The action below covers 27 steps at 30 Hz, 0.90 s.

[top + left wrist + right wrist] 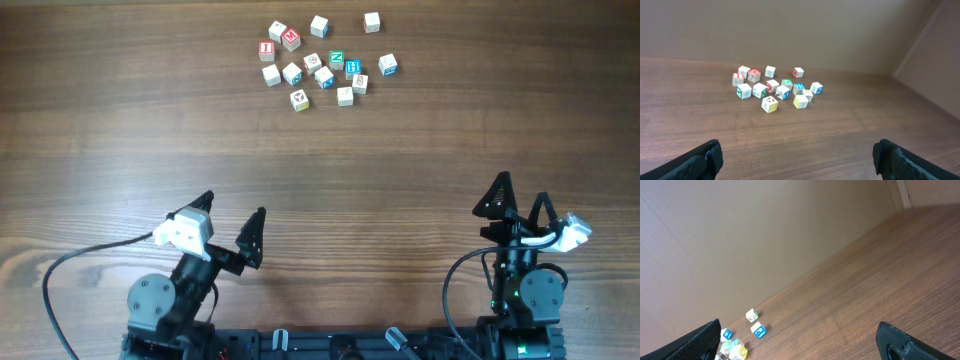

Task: Form a horizontal line
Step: 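Reach the left gripper forward toward the block cluster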

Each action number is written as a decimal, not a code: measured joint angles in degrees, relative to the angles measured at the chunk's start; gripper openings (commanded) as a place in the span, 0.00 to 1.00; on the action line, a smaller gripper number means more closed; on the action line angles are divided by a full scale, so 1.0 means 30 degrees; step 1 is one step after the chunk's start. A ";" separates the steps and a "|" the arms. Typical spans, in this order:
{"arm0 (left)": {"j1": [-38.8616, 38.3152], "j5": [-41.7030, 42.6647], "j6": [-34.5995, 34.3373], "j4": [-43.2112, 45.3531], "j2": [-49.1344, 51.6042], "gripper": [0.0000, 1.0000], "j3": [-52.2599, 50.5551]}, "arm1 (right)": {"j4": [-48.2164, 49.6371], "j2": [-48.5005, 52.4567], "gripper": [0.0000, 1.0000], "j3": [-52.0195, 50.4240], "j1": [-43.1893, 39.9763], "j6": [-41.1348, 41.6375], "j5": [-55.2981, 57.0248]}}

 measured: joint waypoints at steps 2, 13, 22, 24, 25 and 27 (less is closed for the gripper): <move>0.0000 0.0000 0.0000 -0.0051 0.0692 1.00 0.0226 | 0.0000 0.0000 1.00 0.0000 0.0000 0.0000 0.0000; 0.0000 -0.0007 -0.0007 -0.1537 0.6965 1.00 0.4422 | 0.0000 0.0000 1.00 0.0000 0.0000 -0.0007 0.0000; 0.0000 0.1188 -0.0073 -0.5187 1.2189 1.00 0.9595 | 0.0000 -0.0015 1.00 0.0000 0.0000 0.0000 0.0000; 0.0000 0.2055 -0.0073 -0.5625 1.2794 1.00 0.9887 | 0.0000 -0.0015 1.00 0.0000 0.0000 0.0000 0.0000; 0.0000 0.2412 -0.0073 -0.5931 1.3085 1.00 0.9894 | 0.0000 -0.0015 1.00 0.0000 0.0000 0.0000 0.0000; 0.0000 0.2878 -0.0080 -0.6229 1.3624 1.00 0.9894 | -0.0007 -0.0015 1.00 0.0000 0.0000 0.0000 0.0000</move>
